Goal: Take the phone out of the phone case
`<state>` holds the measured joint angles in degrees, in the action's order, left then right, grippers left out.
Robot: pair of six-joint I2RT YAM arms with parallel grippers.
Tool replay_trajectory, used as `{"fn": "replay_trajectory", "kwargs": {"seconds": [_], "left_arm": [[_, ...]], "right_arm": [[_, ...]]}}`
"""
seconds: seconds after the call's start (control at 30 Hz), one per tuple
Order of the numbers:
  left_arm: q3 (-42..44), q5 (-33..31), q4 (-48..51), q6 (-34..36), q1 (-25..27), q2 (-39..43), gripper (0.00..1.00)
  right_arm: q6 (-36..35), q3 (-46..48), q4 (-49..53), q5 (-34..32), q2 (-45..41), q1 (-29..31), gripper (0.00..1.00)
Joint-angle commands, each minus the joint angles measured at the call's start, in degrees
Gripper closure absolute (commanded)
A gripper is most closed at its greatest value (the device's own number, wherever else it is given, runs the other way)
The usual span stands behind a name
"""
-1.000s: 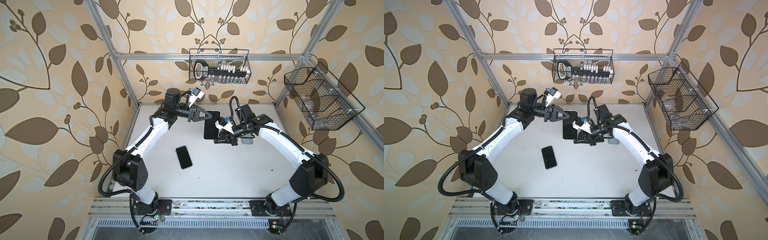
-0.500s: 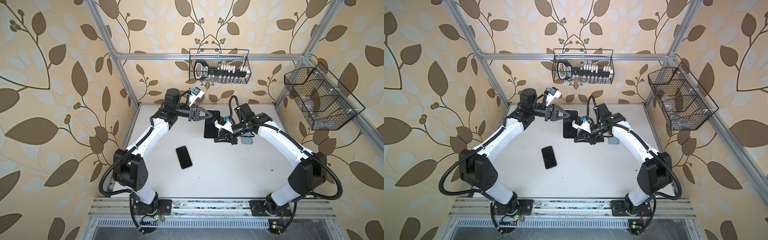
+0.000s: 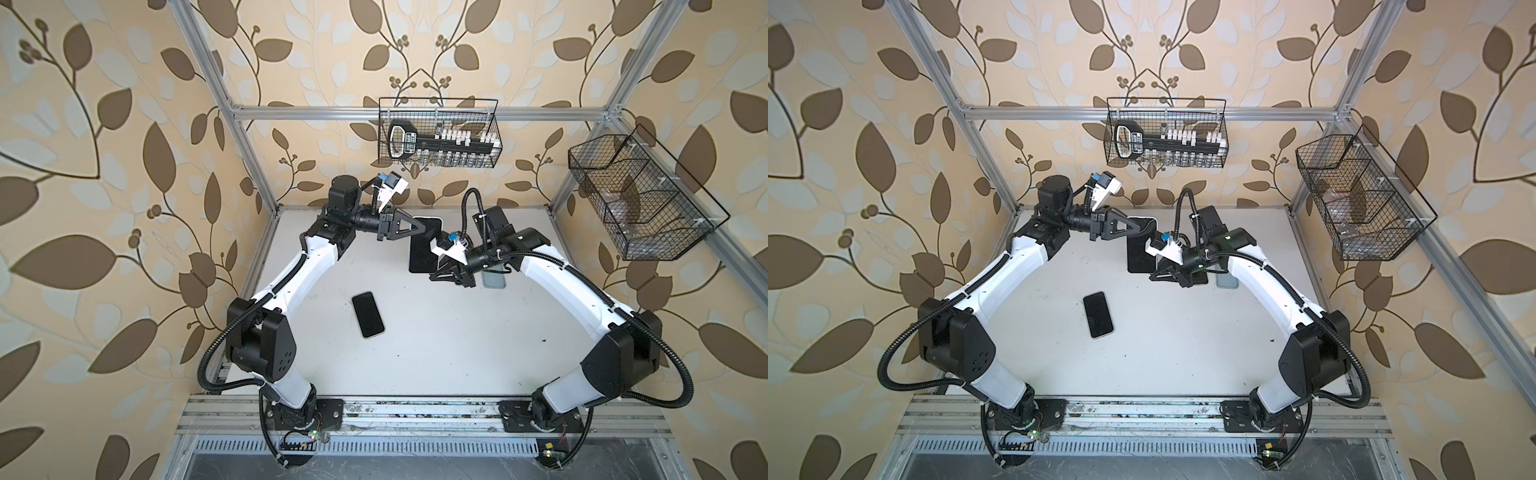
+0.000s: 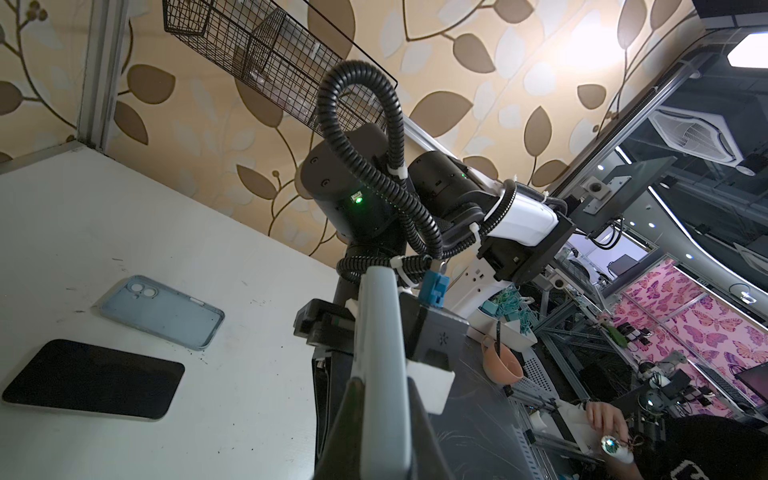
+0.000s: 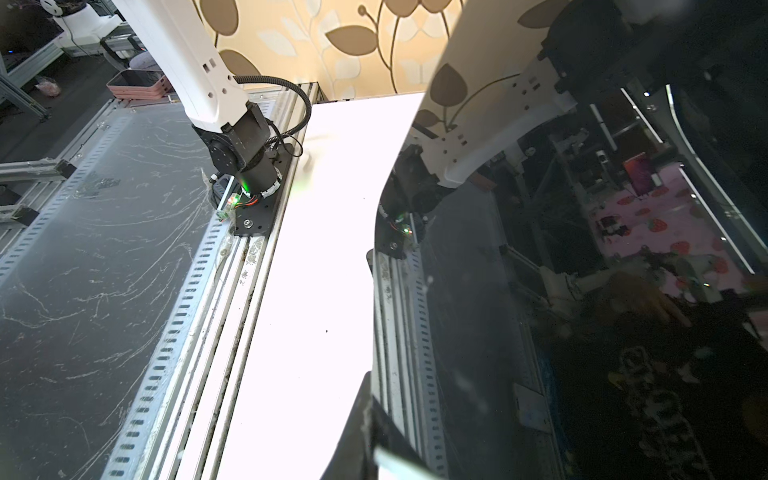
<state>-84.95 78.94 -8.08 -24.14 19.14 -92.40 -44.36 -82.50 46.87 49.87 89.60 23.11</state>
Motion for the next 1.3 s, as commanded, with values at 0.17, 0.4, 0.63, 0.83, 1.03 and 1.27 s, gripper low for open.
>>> {"fn": "replay_trajectory", "kwargs": {"seconds": [0.17, 0.4, 0.63, 0.83, 1.03, 1.27], "left_arm": [[-2.05, 15.28, -4.91, -12.86, 1.61, 4.33, 1.0], [-2.3, 15.19, -4.98, -12.87, 1.69, 4.07, 1.0], [-4.14, 8.9, 2.08, -8.96, 1.02, 3.45, 1.0], [-4.27, -7.79, 12.28, -6.15, 0.73, 6.02, 1.0], [3.45, -27.16, 4.12, -22.22, -0.56, 8.66, 1.0], [22.19, -37.56, -24.23, -50.93, -1.82, 5.8, 1.0]], "right_arm": [[-0.91, 2.97, 1.93, -13.16, 2.46, -2.1, 0.85], [-0.08, 3.41, 1.59, -11.34, 1.59, -2.85, 0.85], [11.28, 6.23, -4.63, -7.16, -2.14, -6.03, 0.77], [28.53, 16.92, -20.22, -0.43, -8.92, -10.11, 0.5], [54.63, 30.59, -46.33, 2.46, -17.41, -11.58, 0.35], [76.53, 40.34, -60.1, -3.82, -24.52, -11.25, 0.19]]}}
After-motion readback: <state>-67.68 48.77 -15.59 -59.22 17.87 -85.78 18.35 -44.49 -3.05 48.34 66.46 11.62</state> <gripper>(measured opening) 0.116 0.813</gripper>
